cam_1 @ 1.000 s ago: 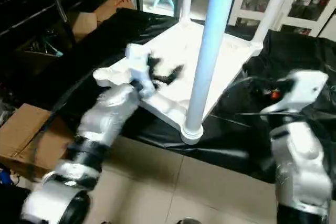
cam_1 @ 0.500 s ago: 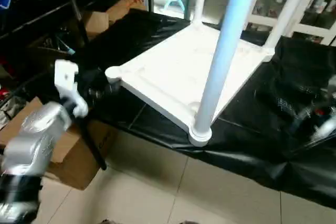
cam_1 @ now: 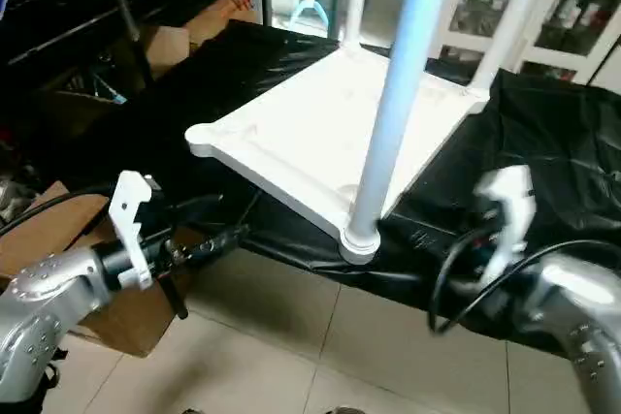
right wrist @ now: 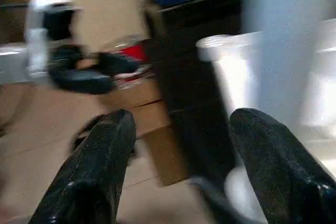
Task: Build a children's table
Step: Rotate table base
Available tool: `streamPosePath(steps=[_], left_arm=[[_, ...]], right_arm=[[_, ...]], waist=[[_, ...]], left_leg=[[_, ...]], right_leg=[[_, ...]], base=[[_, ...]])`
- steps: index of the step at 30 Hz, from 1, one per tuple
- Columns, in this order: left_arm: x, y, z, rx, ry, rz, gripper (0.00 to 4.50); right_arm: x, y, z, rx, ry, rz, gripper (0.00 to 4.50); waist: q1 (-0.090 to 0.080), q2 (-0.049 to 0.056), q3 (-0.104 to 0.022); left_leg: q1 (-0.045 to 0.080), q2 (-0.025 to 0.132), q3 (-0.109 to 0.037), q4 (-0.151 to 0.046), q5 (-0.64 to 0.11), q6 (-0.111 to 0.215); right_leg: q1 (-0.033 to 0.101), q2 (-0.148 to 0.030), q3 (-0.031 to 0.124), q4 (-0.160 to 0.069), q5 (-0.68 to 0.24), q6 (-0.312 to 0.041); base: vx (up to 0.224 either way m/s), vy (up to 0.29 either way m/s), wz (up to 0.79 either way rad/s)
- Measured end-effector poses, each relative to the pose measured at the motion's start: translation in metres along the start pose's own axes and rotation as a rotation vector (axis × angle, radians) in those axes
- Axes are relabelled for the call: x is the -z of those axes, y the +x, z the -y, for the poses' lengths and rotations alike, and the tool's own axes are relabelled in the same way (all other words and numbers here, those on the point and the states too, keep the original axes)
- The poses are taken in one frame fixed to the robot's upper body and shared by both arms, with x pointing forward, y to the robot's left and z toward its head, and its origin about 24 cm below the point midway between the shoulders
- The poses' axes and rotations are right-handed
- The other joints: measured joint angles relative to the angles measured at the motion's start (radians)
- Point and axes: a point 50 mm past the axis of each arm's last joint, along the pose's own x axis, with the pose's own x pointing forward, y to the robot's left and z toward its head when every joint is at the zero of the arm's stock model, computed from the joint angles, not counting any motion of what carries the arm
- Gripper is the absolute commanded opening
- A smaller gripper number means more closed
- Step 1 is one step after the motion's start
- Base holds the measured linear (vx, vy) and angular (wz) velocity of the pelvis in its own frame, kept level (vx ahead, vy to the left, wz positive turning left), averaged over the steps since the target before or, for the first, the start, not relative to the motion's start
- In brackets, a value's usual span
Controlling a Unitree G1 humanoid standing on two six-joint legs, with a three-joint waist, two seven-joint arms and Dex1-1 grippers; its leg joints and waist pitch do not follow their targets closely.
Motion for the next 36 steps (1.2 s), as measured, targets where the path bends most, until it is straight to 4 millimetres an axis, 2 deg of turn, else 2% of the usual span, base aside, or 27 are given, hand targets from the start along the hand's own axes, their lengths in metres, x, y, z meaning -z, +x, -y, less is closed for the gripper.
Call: streamPosePath(steps=[3, 7, 11, 15, 20, 23, 26, 28, 30, 33, 35, 36], left_arm=[[0.001, -0.003, 0.0, -0.002, 0.002, -0.025, 4.44], [0.004, -0.007, -0.002, -0.023, -0.002, -0.059, 4.44], [0.005, -0.009, -0.004, -0.046, 0.0, -0.066, 4.44], [0.004, -0.009, -0.005, -0.053, 0.004, -0.066, 4.44], [0.004, -0.01, -0.006, -0.058, 0.002, -0.071, 4.44], [0.004, -0.01, -0.006, -0.058, 0.001, -0.073, 4.44], [0.004, -0.01, -0.006, -0.058, 0.001, -0.078, 4.44], [0.004, -0.01, -0.006, -0.057, 0.001, -0.081, 4.44], [0.004, -0.01, -0.007, -0.058, 0.001, -0.084, 4.44], [0.003, -0.008, -0.007, -0.052, 0.006, -0.082, 4.44], [0.002, -0.007, -0.007, -0.049, 0.007, -0.081, 4.44], [0.002, -0.005, -0.006, -0.045, 0.008, -0.08, 4.44]], right_arm=[[0.012, 0.013, -0.01, -0.095, 0.043, -0.035, 3.24], [0.012, 0.035, -0.01, -0.095, 0.028, 0.025, 3.24], [0.007, 0.055, 0.009, 0.093, -0.034, 0.102, 3.24], [0.006, 0.078, 0.028, 0.244, 0.008, 0.222, 3.24], [0.004, 0.069, 0.048, 0.358, 0.011, 0.245, 3.24], [0.001, 0.048, 0.069, 0.464, -0.032, 0.22, 3.24], [-0.004, 0.009, 0.1, 0.669, -0.083, 0.173, 3.24], [-0.01, -0.021, 0.122, 0.837, -0.117, 0.146, 3.24], [-0.022, -0.069, 0.143, 1.094, -0.152, 0.149, 3.24], [-0.041, -0.124, 0.153, 1.379, -0.186, 0.225, 3.24], [-0.043, -0.133, 0.154, 1.411, -0.218, 0.224, 3.24], [-0.041, -0.129, 0.154, 1.383, -0.221, 0.224, 3.24]], waist=[[-0.006, -0.006, -0.001], [-0.012, -0.01, -0.003], [-0.011, -0.015, -0.006], [-0.012, -0.017, -0.007], [-0.005, -0.017, -0.007], [-0.004, -0.017, -0.008], [-0.003, -0.015, -0.008], [-0.002, -0.012, -0.008], [0.002, -0.006, -0.008], [-0.003, 0.006, -0.008], [-0.011, 0.005, -0.008], [-0.021, 0.005, -0.008]], left_leg=[[0.0, 0.0, -0.001, 0.0, 0.0, 0.0], [0.0, 0.0, -0.001, 0.0, 0.0, 0.0], [0.0, 0.0, -0.002, 0.0, 0.0, 0.0], [0.0, -0.001, -0.001, 0.0, 0.0, -0.001], [0.0, -0.002, 0.0, 0.0, 0.0, -0.001], [0.001, -0.002, 0.0, 0.0, 0.0, -0.001], [0.001, -0.002, 0.001, 0.0, 0.0, -0.001], [0.0, -0.003, 0.002, 0.001, 0.0, 0.0], [0.0, -0.002, 0.005, 0.002, 0.0, 0.0], [0.0, -0.001, 0.008, 0.002, 0.0, 0.0], [0.001, 0.001, 0.007, 0.002, 0.0, 0.0], [-0.001, 0.003, 0.007, 0.003, 0.0, 0.0]], right_leg=[[0.0, 0.0, 0.0, -0.002, 0.0, 0.0], [-0.002, 0.0, 0.0, -0.004, 0.0, 0.0], [-0.003, 0.001, 0.0, -0.005, 0.0, 0.0], [-0.004, 0.001, 0.001, -0.005, 0.0, 0.0], [0.0, 0.001, 0.003, -0.005, 0.001, -0.001], [0.002, 0.001, 0.004, -0.005, 0.001, -0.001], [0.003, 0.001, 0.006, -0.005, 0.002, -0.002], [0.002, 0.001, 0.006, -0.005, 0.003, -0.005], [0.002, 0.001, 0.008, -0.002, 0.006, -0.005], [0.0, 0.0, 0.011, 0.005, 0.006, -0.005], [-0.001, 0.003, 0.009, 0.008, 0.004, -0.002], [-0.003, 0.004, 0.009, 0.009, 0.004, -0.002]], base=[[0.0, 0.0, 0.0], [0.0, 0.0, 0.0], [0.0, 0.0, 0.0], [0.0, 0.0, 0.0], [0.0, 0.0, 0.0], [0.0, 0.0, 0.0], [0.0, 0.0, 0.0], [0.0, 0.0, 0.0], [0.0, 0.0, 0.0], [0.0, 0.0, 0.0], [0.0, 0.0, 0.0], [0.0, 0.0, 0.0]])
